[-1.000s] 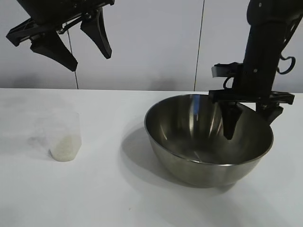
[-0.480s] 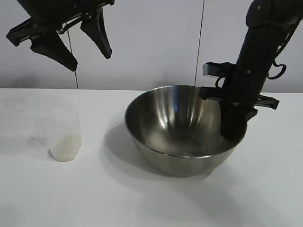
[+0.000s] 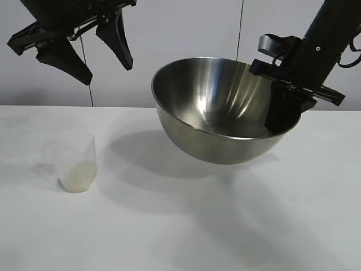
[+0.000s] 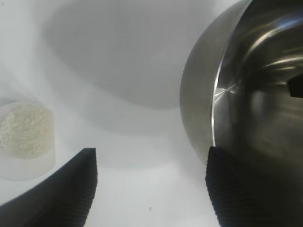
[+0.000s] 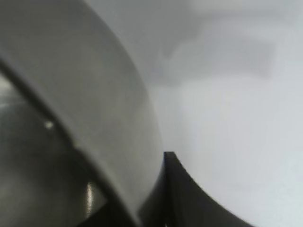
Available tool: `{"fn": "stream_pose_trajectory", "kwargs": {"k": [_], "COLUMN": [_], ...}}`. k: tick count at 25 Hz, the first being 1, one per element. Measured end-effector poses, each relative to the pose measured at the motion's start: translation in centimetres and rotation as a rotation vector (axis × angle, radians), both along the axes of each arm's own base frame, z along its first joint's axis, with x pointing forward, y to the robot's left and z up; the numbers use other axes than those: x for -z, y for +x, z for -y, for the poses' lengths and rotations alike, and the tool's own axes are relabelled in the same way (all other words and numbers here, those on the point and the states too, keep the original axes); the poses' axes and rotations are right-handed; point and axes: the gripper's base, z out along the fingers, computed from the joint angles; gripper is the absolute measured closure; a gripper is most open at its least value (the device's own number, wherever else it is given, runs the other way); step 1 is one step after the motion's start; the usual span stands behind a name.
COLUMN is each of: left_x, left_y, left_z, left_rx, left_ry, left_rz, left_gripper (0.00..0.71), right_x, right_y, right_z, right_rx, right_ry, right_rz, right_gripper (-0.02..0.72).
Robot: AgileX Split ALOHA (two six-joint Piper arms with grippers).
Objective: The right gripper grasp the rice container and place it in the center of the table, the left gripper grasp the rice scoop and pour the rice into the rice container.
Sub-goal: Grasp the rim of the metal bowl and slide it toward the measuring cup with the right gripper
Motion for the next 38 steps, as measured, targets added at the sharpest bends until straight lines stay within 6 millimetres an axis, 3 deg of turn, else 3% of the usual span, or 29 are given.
{"fn": "stream_pose_trajectory", "kwargs": {"k": [5,10,13,16,21,27,30,34,38], "left_x": [0.0,0.0,0.0,0.0,0.0,0.0,0.0,0.0,0.0], "left_y": [0.0,0.0,0.0,0.0,0.0,0.0,0.0,0.0,0.0], "left_z": [0.0,0.0,0.0,0.0,0.0,0.0,0.0,0.0,0.0], "left_rx": [0.0,0.0,0.0,0.0,0.0,0.001,0.001,0.001,0.001], "left_ry": [0.0,0.0,0.0,0.0,0.0,0.0,0.0,0.0,0.0], "left_rz": [0.0,0.0,0.0,0.0,0.0,0.0,0.0,0.0,0.0], "left_gripper": [0.23,0.23,0.23,0.23,0.23,0.23,0.23,0.23,0.23], "right_x": [0.4,3.0,4.8,5.8,5.9,5.9,5.8,4.2,0.6], "right_y": [-0.8,-1.3,-1.3,-1.2,-1.2,-1.2,-1.2,-0.5,0.9], "right_z": [-4.2,-8.0,-9.2,-9.4,-9.3,-9.2,-9.1,-8.4,-6.3], "right_rx": [-0.044,-0.065,-0.038,-0.013,-0.007,-0.001,0.007,0.011,0.048], "right_ry": [-0.035,-0.056,-0.065,-0.079,-0.088,-0.097,-0.115,-0.127,-0.111], "right_rz": [-0.003,-0.034,-0.057,-0.079,-0.082,-0.085,-0.08,-0.07,-0.02], "right_gripper": [0.692,0.692,0.692,0.692,0.675,0.47,0.412,0.363,0.33]}}
